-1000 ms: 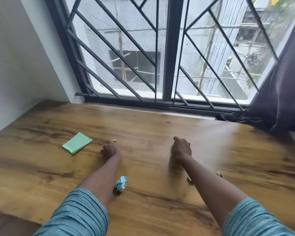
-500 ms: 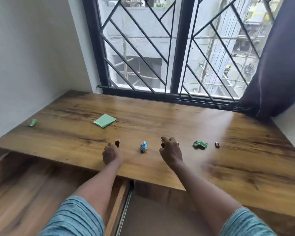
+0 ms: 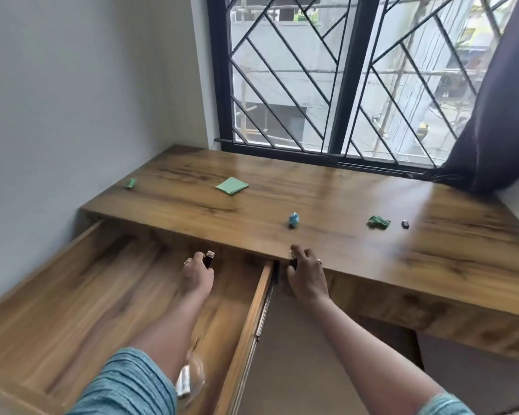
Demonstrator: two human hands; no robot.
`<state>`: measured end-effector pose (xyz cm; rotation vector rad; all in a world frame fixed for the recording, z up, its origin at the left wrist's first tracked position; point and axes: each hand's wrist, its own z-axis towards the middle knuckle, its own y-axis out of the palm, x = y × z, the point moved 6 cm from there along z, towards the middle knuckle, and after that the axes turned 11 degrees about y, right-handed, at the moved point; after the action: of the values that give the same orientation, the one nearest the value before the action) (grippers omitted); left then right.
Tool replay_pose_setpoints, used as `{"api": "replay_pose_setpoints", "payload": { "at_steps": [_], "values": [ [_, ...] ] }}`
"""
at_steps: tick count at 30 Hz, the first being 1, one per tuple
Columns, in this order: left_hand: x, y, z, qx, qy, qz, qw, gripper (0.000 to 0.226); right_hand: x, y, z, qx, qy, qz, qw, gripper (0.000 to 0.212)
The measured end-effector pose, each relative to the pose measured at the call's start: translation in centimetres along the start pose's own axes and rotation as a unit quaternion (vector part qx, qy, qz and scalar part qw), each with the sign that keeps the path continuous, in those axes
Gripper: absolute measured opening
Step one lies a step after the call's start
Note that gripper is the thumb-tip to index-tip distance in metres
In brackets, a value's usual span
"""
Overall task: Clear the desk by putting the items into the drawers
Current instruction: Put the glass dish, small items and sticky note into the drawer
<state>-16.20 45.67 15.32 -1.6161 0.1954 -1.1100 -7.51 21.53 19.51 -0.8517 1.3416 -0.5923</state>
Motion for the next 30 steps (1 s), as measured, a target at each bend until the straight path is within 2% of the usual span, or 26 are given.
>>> {"api": "replay_pose_setpoints", "payload": {
  "at_steps": [5,10,15,19,21,26,30],
  "values": [
    [-6.7,-3.1,-5.0,-0.024,0.005,0.048,0.999,0.033,-1.3,2.9,-7.4,0.014,0.028,0.046,0.998,0.039],
    [-14.4,-6.3,-9.0,-0.043,-0.046,0.055,0.996,0.029,-5.6,7.6,-13.1,-0.043,-0.014,0.028,0.999,0.042],
    [-19.0,-8.9,-10.1,-0.075,-0.072,0.066,0.992,0.037,-10.2,11.7,-16.1,-0.092,-0.008,0.042,0.995,0.040],
    [-21.3,-9.5,-9.7,-0.127,-0.065,0.086,0.986,0.023,-12.6,16.4,-17.1,-0.160,0.035,0.025,0.986,0.032],
    [-22.3,-9.3,-8.9,-0.156,-0.058,0.085,0.982,0.024,-13.9,19.0,-17.3,-0.185,0.066,0.024,0.980,0.033],
    [-24.1,-6.9,-6.6,-0.210,-0.018,0.114,0.971,0.026,-16.0,25.6,-17.6,-0.210,0.131,0.029,0.968,0.027],
    [-25.1,-5.6,-5.4,-0.238,0.018,0.124,0.963,0.029,-17.0,29.0,-18.0,-0.220,0.159,0.014,0.962,0.031]
  ]
}}
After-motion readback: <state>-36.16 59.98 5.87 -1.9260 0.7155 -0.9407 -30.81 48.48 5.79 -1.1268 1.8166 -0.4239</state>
